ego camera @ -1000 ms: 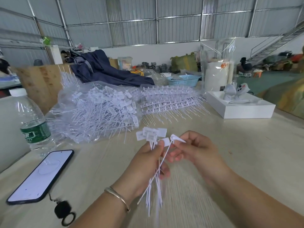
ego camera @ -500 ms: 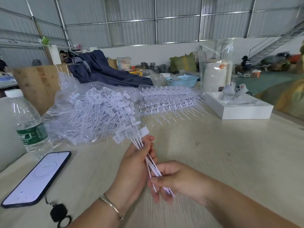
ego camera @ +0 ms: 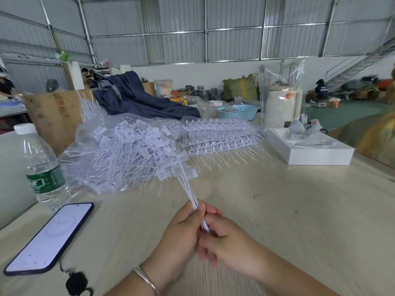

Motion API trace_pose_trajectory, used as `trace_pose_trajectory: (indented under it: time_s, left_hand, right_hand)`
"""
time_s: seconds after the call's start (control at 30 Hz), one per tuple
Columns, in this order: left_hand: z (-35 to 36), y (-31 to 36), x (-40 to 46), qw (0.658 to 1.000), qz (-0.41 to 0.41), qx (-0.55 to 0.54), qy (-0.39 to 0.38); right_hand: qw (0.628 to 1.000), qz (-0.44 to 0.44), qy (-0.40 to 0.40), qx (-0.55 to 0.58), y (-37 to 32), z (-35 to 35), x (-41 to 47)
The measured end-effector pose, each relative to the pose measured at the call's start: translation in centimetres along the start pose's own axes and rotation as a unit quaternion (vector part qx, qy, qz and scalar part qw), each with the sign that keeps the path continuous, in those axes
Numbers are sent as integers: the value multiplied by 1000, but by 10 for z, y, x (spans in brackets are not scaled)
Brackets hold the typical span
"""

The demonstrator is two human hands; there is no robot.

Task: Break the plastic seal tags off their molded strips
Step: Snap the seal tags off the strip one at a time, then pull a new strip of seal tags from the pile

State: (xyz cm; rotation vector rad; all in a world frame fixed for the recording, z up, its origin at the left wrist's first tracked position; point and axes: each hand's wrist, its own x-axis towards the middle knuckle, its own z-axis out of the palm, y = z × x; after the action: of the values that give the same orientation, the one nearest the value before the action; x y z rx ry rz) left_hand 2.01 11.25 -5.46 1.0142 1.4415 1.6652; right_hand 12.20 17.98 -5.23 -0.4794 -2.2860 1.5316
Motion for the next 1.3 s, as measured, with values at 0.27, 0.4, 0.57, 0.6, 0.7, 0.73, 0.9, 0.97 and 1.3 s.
trace_pose_trajectory:
  time_s: [0.27,0.4,0.57,0.6,0.7,0.73,0.9,0.97,1.3]
  left_hand:
    - [-67,66,57,977,-15,109,183]
    - [-101,105,100,912,-17,336,235]
    - [-126,112,149,687,12,686,239]
    - [-129,109,155,638,17,739,217]
    - [-136,94,175,539,8,832,131]
    - [-136,89,180,512,-4,853,104]
    - [-126,79,190,377,-39,925,32]
    - [-120,84,195,353,-52,934,31]
    - [-107,72,235,368,-80,926,27]
  right_hand:
    - [981,82,147,-98,-10,-58,64]
    - [968,104,216,-72,-11,-70,129]
    - [956,135,247,-79,2,-43,215]
    - [956,132,251,-71,4,-39,229]
    - [959,126,248,-61,10,-32,261]
    - [959,132,240,-71,13,-32,269]
    - [939,148,291,-105,18,-46,289]
    - [929,112,349,-49,10,-56,288]
    - [942,-98,301,112,-51,-55,266]
